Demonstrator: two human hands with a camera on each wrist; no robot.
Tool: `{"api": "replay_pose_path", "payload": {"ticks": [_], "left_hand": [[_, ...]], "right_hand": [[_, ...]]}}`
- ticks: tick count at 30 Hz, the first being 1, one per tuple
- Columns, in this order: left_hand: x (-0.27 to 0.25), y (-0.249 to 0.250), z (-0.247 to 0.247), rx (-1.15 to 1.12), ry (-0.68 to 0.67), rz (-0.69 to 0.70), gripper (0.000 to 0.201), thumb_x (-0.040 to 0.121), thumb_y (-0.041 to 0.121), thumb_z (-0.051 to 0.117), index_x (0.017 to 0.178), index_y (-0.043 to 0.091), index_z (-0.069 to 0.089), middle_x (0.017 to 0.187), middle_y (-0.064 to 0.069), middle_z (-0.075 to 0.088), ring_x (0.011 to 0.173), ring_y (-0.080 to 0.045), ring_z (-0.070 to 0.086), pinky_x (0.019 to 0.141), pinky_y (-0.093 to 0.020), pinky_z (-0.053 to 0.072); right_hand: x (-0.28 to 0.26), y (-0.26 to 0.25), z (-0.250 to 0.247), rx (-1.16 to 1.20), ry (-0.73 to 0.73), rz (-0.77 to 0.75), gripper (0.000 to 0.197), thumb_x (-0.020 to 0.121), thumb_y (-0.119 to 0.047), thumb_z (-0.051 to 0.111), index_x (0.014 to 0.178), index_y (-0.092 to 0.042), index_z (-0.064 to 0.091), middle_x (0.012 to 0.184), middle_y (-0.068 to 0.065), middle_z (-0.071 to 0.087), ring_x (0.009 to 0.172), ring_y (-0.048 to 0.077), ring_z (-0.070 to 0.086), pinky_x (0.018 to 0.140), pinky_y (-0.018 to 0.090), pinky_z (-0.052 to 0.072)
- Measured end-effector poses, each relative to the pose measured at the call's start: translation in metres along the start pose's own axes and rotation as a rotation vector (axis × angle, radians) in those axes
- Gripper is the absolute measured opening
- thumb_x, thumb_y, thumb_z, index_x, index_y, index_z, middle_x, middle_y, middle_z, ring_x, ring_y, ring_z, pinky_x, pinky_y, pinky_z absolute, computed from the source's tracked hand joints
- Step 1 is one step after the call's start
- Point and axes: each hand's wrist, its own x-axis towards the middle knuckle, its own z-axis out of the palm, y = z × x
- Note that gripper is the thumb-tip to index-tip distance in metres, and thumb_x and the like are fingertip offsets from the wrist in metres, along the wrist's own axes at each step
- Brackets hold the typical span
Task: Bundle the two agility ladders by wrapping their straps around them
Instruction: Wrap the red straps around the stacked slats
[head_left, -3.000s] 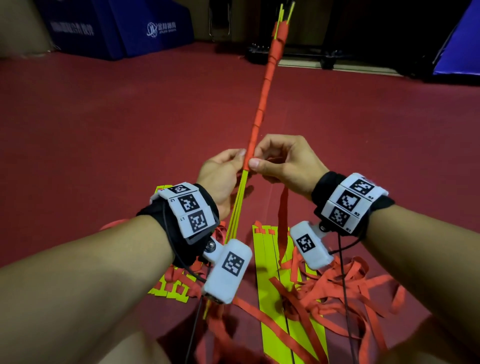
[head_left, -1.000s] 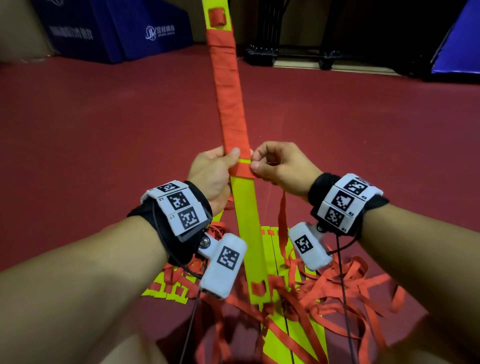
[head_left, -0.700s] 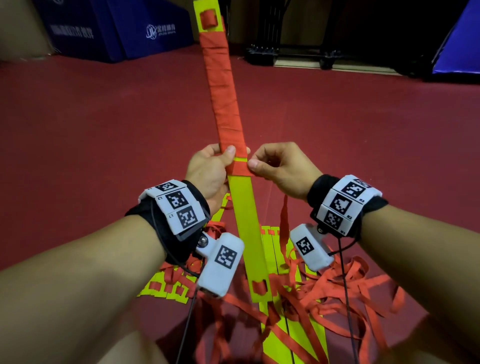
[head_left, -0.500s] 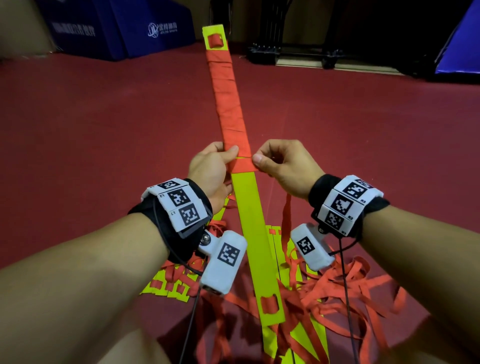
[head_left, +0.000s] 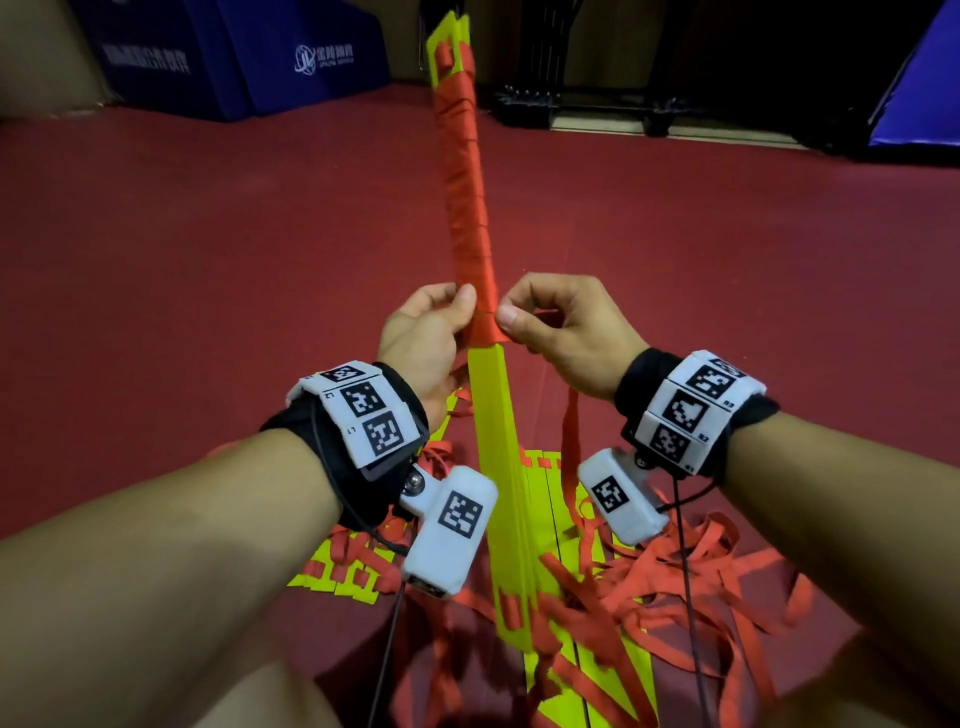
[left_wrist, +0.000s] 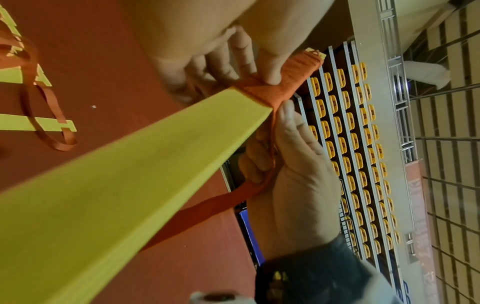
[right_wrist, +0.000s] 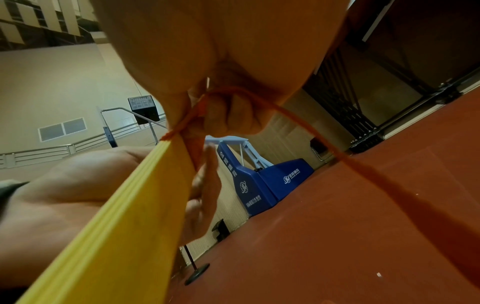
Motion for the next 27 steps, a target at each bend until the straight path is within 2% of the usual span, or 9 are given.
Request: {"api": "replay_pose_path", "payload": {"ticks": [5, 9, 11, 14, 17, 19, 21, 25, 27], "left_hand": [[-0.006, -0.008, 0.007, 0.075, -0.031, -0.079, 0.023, 0.104, 0.032, 0.056, 0.112, 0.017, 0.071, 0.087, -0.005, 0.066, 0.077, -0.027, 0.059, 0.084, -0.061, 0.052], [-0.007, -0.008, 0.007, 0.047, -0.093, -0.11, 0.026, 0.103, 0.034, 0.057, 0.1, 0.012, 0.072, 0.074, -0.006, 0.065, 0.062, -0.02, 0.059, 0.06, -0.033, 0.055], [-0.008, -0.008, 0.007, 0.071, -0.14, -0.071, 0.017, 0.103, 0.022, 0.057, 0.096, 0.012, 0.07, 0.075, -0.006, 0.064, 0.066, -0.018, 0.059, 0.062, -0.028, 0.049], [-0.006, -0.011, 0.006, 0.106, -0.14, -0.044, 0.016, 0.103, 0.01, 0.054, 0.1, 0.013, 0.07, 0.084, -0.01, 0.064, 0.072, -0.022, 0.056, 0.064, -0.031, 0.043], [-0.003, -0.01, 0.005, 0.104, -0.086, -0.045, 0.022, 0.103, 0.008, 0.051, 0.098, 0.014, 0.071, 0.089, -0.012, 0.066, 0.069, -0.023, 0.054, 0.051, -0.026, 0.036], [0.001, -0.008, 0.004, 0.073, -0.047, -0.039, 0.021, 0.103, 0.005, 0.05, 0.103, 0.009, 0.071, 0.095, -0.019, 0.065, 0.079, -0.029, 0.056, 0.06, -0.032, 0.044], [0.004, -0.006, 0.003, 0.034, -0.01, -0.033, 0.022, 0.103, 0.001, 0.048, 0.11, 0.002, 0.069, 0.1, -0.02, 0.068, 0.087, -0.029, 0.06, 0.075, -0.038, 0.051], [0.008, -0.001, -0.002, -0.03, -0.004, -0.052, 0.024, 0.102, -0.002, 0.047, 0.12, -0.002, 0.063, 0.104, -0.019, 0.07, 0.083, -0.025, 0.067, 0.065, -0.028, 0.057], [0.008, 0.0, -0.004, -0.07, -0.007, -0.07, 0.029, 0.102, -0.002, 0.047, 0.128, -0.007, 0.06, 0.115, -0.025, 0.069, 0.091, -0.029, 0.069, 0.076, -0.035, 0.06]], "right_hand": [[-0.001, 0.002, 0.006, -0.024, 0.032, -0.029, 0.024, 0.085, -0.043, 0.068, 0.075, -0.022, 0.065, 0.073, 0.01, 0.068, 0.064, 0.03, 0.06, 0.067, 0.05, 0.056], [0.001, 0.007, 0.004, -0.034, 0.089, 0.022, 0.028, 0.084, -0.047, 0.068, 0.077, -0.02, 0.067, 0.077, 0.01, 0.071, 0.069, 0.034, 0.066, 0.071, 0.055, 0.055], [0.002, 0.009, 0.001, -0.041, 0.077, 0.033, 0.019, 0.089, -0.036, 0.068, 0.082, -0.019, 0.069, 0.081, 0.012, 0.072, 0.076, 0.037, 0.068, 0.074, 0.056, 0.056], [0.001, 0.011, -0.002, -0.022, 0.028, 0.06, 0.007, 0.094, -0.011, 0.065, 0.096, -0.014, 0.071, 0.085, 0.007, 0.072, 0.074, 0.021, 0.066, 0.075, 0.044, 0.057], [0.002, 0.011, -0.001, -0.013, 0.011, 0.076, 0.017, 0.091, -0.006, 0.066, 0.103, -0.018, 0.068, 0.086, -0.007, 0.065, 0.073, 0.012, 0.06, 0.073, 0.034, 0.051], [0.003, 0.013, 0.0, -0.001, 0.027, 0.088, 0.019, 0.089, -0.005, 0.068, 0.099, -0.021, 0.064, 0.083, -0.01, 0.061, 0.07, 0.008, 0.058, 0.071, 0.028, 0.051], [0.003, 0.014, 0.001, 0.025, 0.035, 0.126, 0.018, 0.091, -0.007, 0.069, 0.094, -0.023, 0.061, 0.079, -0.01, 0.059, 0.062, 0.003, 0.055, 0.059, 0.019, 0.046], [0.001, 0.011, -0.001, 0.023, -0.037, 0.226, 0.009, 0.096, -0.02, 0.066, 0.089, -0.017, 0.062, 0.066, -0.005, 0.062, 0.048, 0.004, 0.048, 0.047, 0.017, 0.04], [-0.001, 0.008, -0.001, 0.005, -0.068, 0.236, 0.018, 0.098, -0.027, 0.064, 0.085, -0.015, 0.064, 0.062, -0.005, 0.064, 0.047, 0.006, 0.047, 0.047, 0.018, 0.039]]}}
